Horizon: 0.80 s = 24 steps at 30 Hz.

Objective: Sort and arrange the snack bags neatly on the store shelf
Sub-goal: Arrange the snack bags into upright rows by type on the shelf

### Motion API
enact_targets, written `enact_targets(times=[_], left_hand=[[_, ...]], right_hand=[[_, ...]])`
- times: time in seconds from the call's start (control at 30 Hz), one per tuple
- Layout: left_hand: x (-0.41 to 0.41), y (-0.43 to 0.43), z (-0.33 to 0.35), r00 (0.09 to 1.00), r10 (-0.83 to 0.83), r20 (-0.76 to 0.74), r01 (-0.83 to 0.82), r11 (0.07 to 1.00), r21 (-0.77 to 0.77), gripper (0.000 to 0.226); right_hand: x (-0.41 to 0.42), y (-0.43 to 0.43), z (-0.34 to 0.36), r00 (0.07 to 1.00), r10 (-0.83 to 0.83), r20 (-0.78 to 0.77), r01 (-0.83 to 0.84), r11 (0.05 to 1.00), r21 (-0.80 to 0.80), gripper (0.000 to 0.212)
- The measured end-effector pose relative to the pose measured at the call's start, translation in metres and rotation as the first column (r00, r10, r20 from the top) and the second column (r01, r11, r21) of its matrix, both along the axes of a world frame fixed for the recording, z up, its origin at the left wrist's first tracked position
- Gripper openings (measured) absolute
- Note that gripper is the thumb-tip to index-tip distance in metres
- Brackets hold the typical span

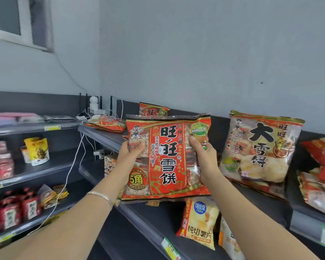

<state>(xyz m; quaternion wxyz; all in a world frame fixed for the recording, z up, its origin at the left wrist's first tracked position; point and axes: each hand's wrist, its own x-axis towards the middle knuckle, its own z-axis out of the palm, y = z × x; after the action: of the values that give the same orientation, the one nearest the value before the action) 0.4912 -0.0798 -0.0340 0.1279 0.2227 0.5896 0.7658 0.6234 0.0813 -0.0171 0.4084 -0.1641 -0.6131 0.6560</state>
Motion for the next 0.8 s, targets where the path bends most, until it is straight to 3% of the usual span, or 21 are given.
enact_targets(times=[0.07,0.17,0.27,0.4,0.43,0.53,0.57,0.7,0.8], left_hand=[[-0.026,0.005,-0.002,1.000,0.026,-0.010,-0.026,0.999,-0.020,0.070],[-0.070,0.015,0.000,0.997,0.081,-0.011,-0.081,0.996,-0.036,0.051],[-0.114,0.025,0.010,0.991,0.131,-0.029,-0.132,0.990,-0.041,0.053],[-0.168,0.034,0.019,0.965,0.251,-0.078,-0.254,0.966,-0.037,0.057],[-0.180,0.035,0.021,0.959,0.270,-0.082,-0.274,0.961,-0.039,0.057],[-0.223,0.039,0.025,0.949,0.300,-0.093,-0.305,0.951,-0.044,0.063],[-0.238,0.040,0.026,0.948,0.304,-0.098,-0.309,0.950,-0.039,0.063],[-0.302,0.040,0.038,0.939,0.303,-0.164,-0.314,0.948,-0.045,0.061],[-0.358,0.045,0.048,0.937,0.274,-0.217,-0.291,0.955,-0.055,0.066]], right_hand=[[-0.033,0.010,-0.004,0.999,0.040,-0.016,-0.040,0.999,-0.012,0.043],[-0.081,0.025,-0.002,0.997,0.079,-0.011,-0.079,0.997,-0.009,0.055],[-0.128,0.037,0.007,0.993,0.115,-0.022,-0.116,0.993,-0.019,0.041],[-0.193,0.045,0.016,0.993,0.113,-0.013,-0.113,0.994,-0.005,0.044],[-0.208,0.044,0.017,0.993,0.118,-0.019,-0.118,0.993,-0.009,0.051],[-0.259,0.045,0.015,0.995,0.097,-0.007,-0.097,0.995,-0.031,0.099],[-0.276,0.045,0.014,0.995,0.098,-0.013,-0.099,0.994,-0.042,0.104],[-0.345,0.045,0.019,0.995,0.077,-0.057,-0.082,0.992,-0.093,0.116],[-0.394,0.049,0.026,0.994,0.028,-0.106,-0.040,0.993,-0.108,0.106]])
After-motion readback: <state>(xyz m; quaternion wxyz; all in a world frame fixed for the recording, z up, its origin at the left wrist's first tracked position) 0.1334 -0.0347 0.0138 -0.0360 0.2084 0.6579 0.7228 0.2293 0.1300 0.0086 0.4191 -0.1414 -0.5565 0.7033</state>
